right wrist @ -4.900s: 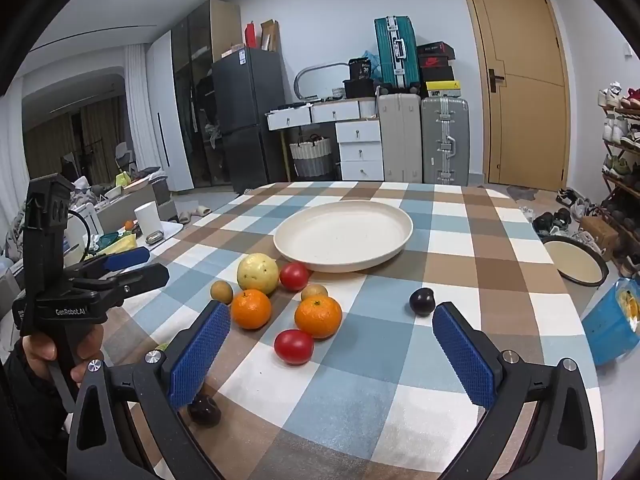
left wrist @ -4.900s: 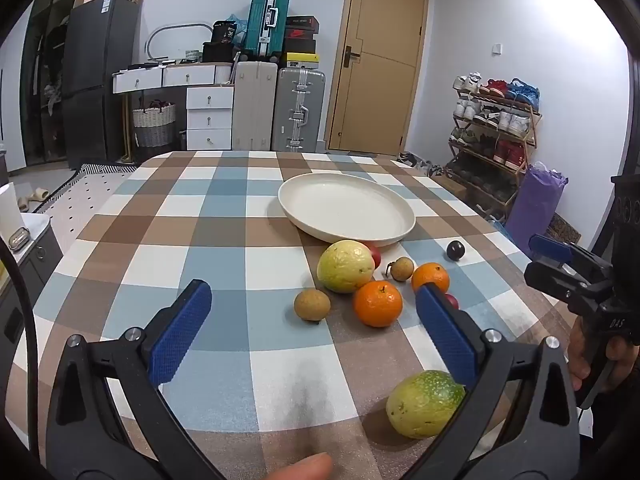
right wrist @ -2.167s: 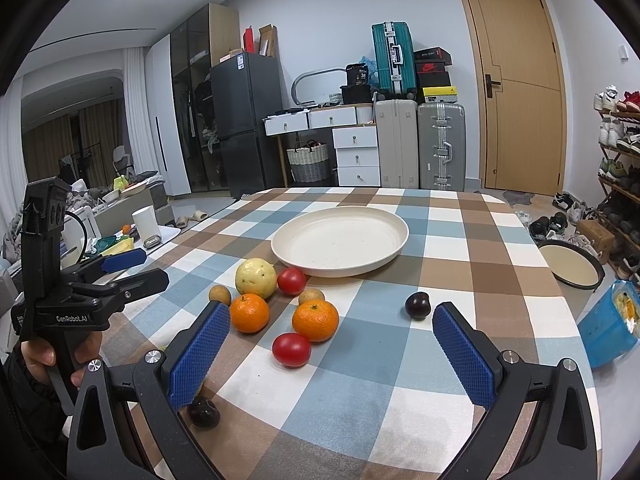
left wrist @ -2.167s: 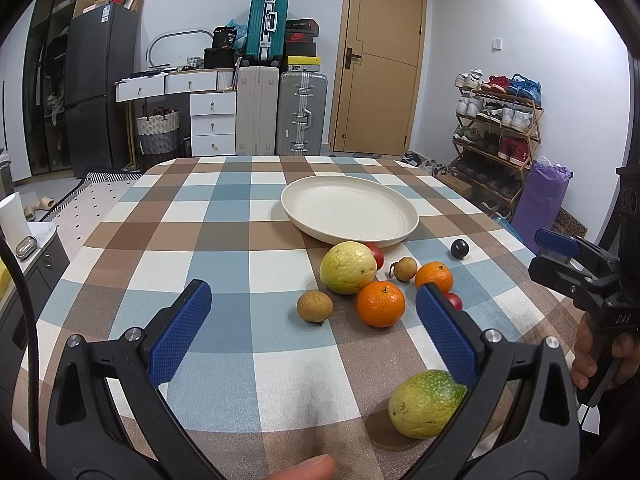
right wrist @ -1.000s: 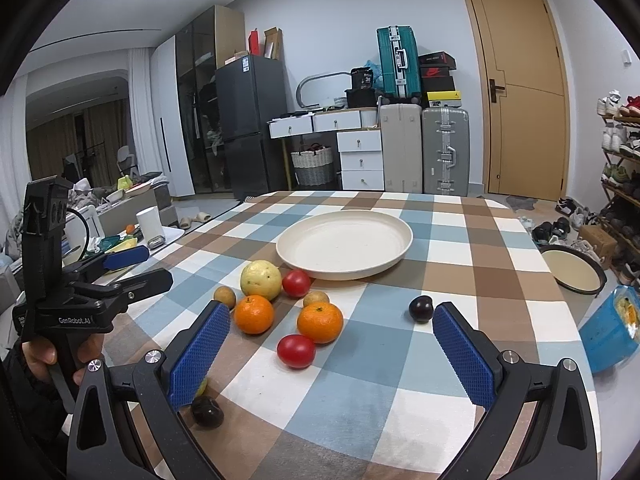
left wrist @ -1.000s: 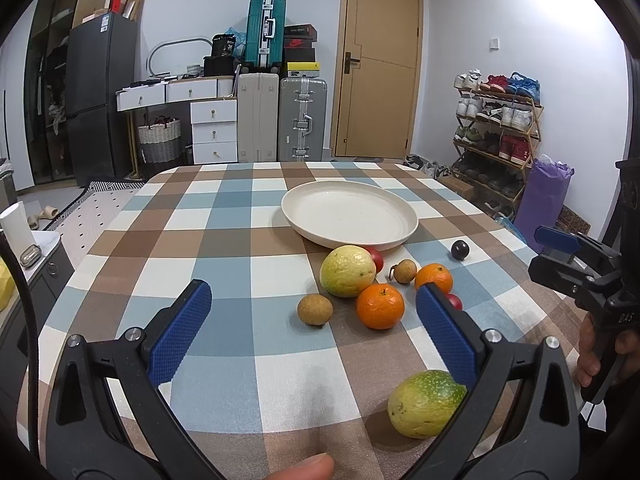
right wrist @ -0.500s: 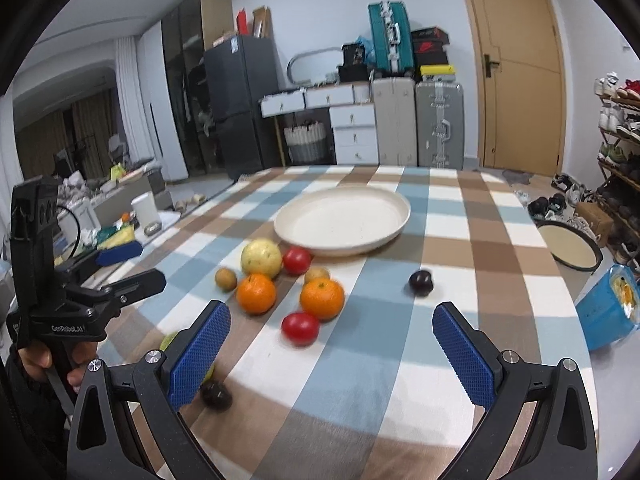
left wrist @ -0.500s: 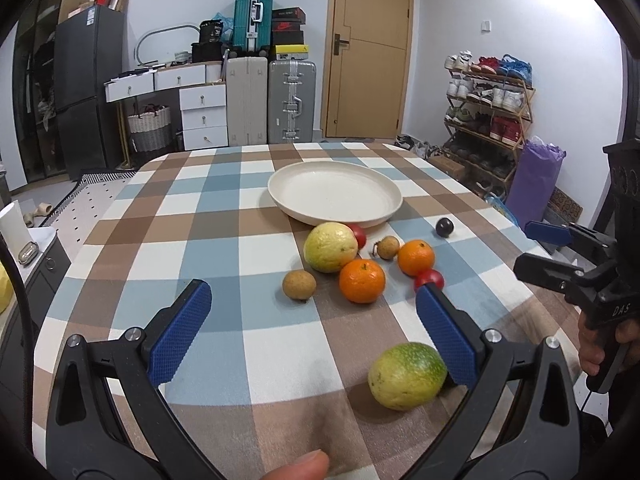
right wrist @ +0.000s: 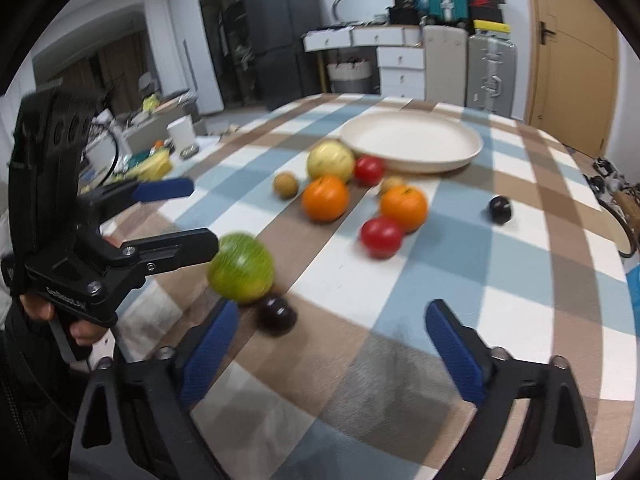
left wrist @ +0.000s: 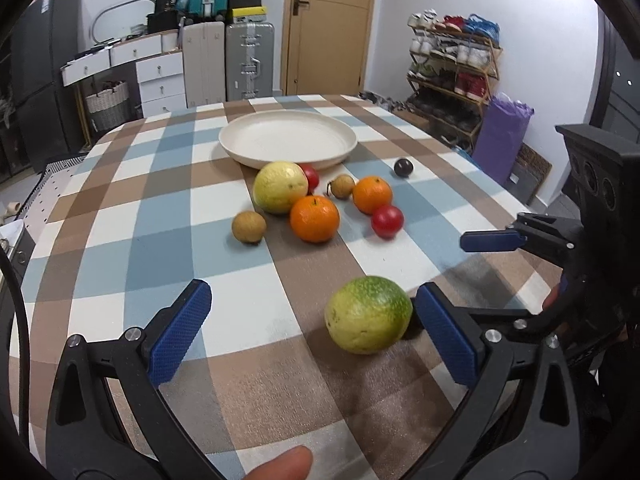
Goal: Organize fruits
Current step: 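Close the left gripper on the green fruit while the right gripper grasps a dark plum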
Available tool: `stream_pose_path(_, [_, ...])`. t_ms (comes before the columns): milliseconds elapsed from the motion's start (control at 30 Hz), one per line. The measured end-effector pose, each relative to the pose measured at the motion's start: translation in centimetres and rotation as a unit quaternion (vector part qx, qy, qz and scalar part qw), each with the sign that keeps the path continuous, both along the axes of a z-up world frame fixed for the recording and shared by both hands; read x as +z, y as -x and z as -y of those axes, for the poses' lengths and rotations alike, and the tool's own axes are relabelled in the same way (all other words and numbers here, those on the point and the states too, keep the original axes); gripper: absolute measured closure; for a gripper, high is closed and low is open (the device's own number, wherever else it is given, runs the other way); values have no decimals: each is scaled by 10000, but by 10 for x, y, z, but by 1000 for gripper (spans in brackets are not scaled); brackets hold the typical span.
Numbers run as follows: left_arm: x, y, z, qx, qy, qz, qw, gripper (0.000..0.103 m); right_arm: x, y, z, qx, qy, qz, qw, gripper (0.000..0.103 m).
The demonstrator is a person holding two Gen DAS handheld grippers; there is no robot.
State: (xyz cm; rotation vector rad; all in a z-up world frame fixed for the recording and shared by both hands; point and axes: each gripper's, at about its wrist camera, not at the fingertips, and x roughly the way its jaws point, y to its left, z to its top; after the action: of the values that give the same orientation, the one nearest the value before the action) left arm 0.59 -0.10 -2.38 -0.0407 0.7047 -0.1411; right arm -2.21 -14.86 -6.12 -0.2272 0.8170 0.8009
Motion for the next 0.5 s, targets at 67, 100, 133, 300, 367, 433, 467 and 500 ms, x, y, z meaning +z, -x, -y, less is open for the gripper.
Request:
stream_pose_path(67, [-5,-2,2,-40,-40,-31,10000,1,-5,0,-5,90,105,-71,9999,18])
stream_pose_path(100, [-7,-3,4,-76,-25,-56,10000,1,-7,1,-8,132,136,-83,9998,19])
stream_pose_path(133, [-4,1,12,-94,-32,-78,9999,1,-7,3,-10,178,160,-84,9997,20])
stream_pose_path(300, [-1,6,21,-112,-43,-128,9998,1,-14,6,-23,369,378,-108,9985,30])
stream_pose_path(367, [-1,6,21,-112,-16,-152,9998,1,-16,6,-27,376,433,-57,9983,34])
stream_pose_path(433, [-3,5,22,-109,15,-203,9997,1,-16,6,-30,395,484,-15,9980,35])
stream_pose_path(467, [-2,6,22,-123,45,-229,9997,1,-16,7,-32,411,490,8,9980,40])
stream_pose_path(500, [-1,7,21,-130,68,-262,9996,1,-16,6,-32,414,497,16,9979,43])
